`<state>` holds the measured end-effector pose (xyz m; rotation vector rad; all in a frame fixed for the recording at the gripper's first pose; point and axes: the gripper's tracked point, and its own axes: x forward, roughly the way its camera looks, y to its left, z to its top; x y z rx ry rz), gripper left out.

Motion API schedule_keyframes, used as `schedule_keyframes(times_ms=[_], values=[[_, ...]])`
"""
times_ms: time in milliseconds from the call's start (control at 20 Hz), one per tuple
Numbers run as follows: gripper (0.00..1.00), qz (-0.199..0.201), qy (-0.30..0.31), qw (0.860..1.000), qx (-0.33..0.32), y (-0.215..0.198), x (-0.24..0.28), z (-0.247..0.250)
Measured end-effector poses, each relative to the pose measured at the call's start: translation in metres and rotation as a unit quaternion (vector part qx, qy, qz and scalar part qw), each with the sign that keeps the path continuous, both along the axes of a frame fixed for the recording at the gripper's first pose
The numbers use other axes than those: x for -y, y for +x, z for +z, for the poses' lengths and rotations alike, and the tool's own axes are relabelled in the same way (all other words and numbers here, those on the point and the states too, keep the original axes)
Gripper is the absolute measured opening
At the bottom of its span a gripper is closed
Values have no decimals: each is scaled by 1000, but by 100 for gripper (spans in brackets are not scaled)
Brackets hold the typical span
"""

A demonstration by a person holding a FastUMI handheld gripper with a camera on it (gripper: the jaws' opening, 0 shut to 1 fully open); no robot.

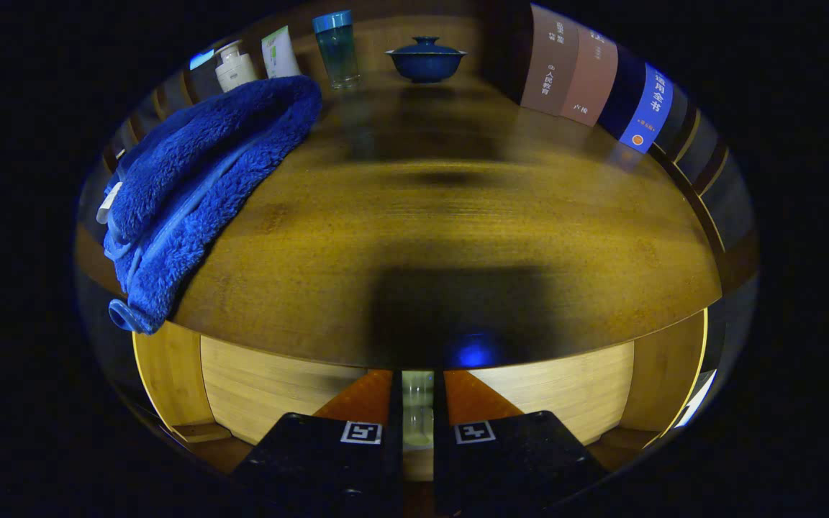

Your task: Pull open the drawer, take out the items inside it, and place them on the countertop above the cabinet.

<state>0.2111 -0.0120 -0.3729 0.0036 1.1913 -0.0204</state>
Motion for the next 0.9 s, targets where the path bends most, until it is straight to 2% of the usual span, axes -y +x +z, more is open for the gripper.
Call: schedule_keyframes(times_ms=[250,400,500,750,900], values=[[22,-3,8,1000,10,-5,-2,13],[22,17,7,1000,23,-16,-4,37],[22,17,14,999,33,-28,-6,51],[21,26,48,994,99,-71,-11,93],[22,26,62,986,154,-87,-12,128]])
